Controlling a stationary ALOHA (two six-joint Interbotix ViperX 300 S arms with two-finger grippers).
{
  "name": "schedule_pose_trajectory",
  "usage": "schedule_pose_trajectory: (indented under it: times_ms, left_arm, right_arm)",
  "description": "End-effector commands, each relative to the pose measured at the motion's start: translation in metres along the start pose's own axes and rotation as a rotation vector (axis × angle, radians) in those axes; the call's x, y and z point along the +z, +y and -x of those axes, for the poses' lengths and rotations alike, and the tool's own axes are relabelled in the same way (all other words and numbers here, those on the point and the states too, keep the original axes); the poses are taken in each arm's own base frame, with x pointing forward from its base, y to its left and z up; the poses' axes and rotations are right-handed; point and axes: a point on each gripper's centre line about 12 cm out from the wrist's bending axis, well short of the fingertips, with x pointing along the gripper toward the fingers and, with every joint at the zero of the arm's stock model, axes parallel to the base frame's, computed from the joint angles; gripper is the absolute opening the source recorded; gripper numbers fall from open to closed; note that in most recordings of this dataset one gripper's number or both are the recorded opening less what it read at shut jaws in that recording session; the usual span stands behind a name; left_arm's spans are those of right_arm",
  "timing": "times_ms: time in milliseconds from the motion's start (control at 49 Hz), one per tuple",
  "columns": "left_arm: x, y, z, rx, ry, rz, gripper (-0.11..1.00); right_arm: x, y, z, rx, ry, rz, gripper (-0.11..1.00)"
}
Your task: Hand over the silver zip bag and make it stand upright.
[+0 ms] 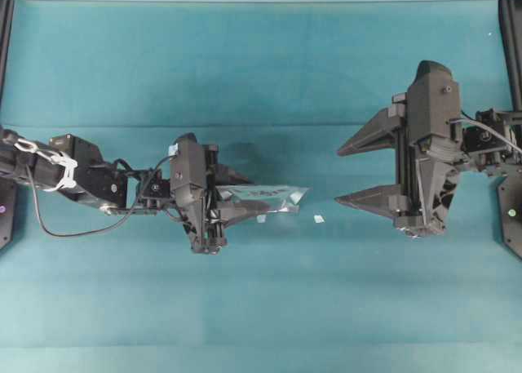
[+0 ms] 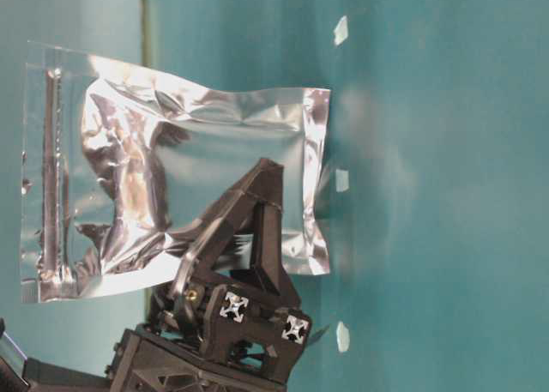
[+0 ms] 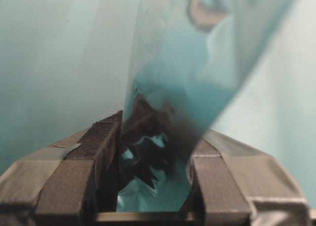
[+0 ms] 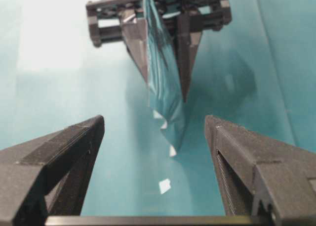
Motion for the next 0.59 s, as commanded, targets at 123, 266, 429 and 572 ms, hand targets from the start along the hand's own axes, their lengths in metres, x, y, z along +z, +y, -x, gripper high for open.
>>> schedule_pose_trajectory:
  times_ms: [123, 266, 429, 572]
  left_arm:
    - [0.0014, -0.0028, 0.0001, -0.008, 0.0, -0.003, 0.29]
    - [0.0013, -0.0034, 0.0001, -0.009, 0.0, -0.004, 0.29]
    - [0.0014, -0.0028, 0.0001, -0.008, 0.0, -0.003, 0.29]
    - [0.0008, -0.0034, 0.0004, -0.009, 0.001, -0.004, 0.29]
  right_arm:
    - [0.0046, 0.0015, 0.002, 0.005, -0.019, -0.009, 0.92]
    - [0.0028, 0.0012, 0.0016, 0.004, -0.015, -0.01, 0.92]
    - [0.0017, 0.0011, 0.0013, 0.004, -0.013, -0.02, 0.92]
    - [0.0005, 0.001, 0.001, 0.004, -0.01, -0.02, 0.92]
